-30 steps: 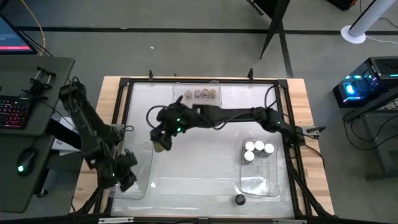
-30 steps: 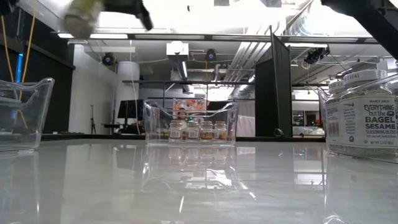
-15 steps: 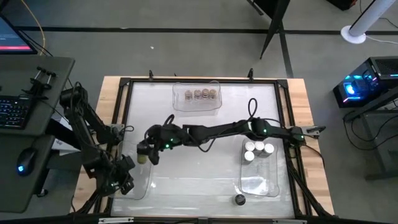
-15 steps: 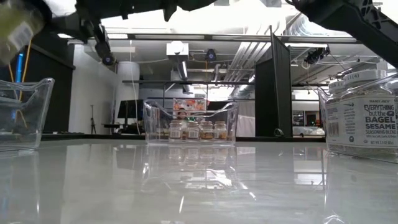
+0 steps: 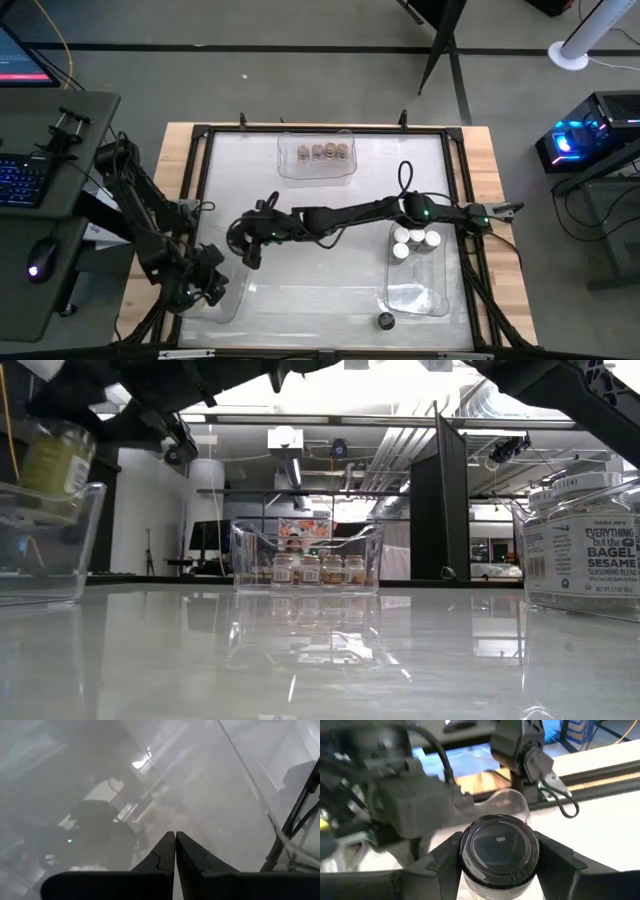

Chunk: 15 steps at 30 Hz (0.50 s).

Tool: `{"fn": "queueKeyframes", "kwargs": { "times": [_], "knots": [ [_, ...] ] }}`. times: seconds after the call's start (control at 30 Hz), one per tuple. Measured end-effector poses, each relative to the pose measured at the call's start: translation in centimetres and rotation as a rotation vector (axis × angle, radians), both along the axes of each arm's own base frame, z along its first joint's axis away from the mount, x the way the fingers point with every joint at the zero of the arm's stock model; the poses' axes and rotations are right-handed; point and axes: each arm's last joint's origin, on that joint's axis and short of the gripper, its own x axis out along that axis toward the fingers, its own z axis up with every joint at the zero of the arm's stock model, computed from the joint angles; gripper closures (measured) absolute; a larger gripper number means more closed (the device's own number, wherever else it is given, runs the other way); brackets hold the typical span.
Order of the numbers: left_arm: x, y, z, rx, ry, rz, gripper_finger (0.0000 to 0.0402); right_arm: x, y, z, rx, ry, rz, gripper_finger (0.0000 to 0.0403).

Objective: Sort spices by type
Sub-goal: Put the green seasoning bottle into the bottom left transparent bin

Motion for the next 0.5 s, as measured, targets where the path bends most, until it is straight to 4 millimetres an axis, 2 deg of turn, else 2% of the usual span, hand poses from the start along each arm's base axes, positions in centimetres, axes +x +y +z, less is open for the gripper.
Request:
{"fn": "queueKeyframes", "kwargs": {
  "times": [0.3, 0.5],
  "knots": [
    [2.3, 0.1, 0.4, -0.036, -0.065, -0.029, 0.0401, -0.6, -0.1, -1.3, -0.066, 0.142, 0.038, 0.0204],
    [2.0, -0.5, 0.2, -0.111, 0.042, -0.112, 0.0401, -0.6, -0.1, -1.2, -0.086, 0.135, 0.056, 0.0204]
  ]
}}
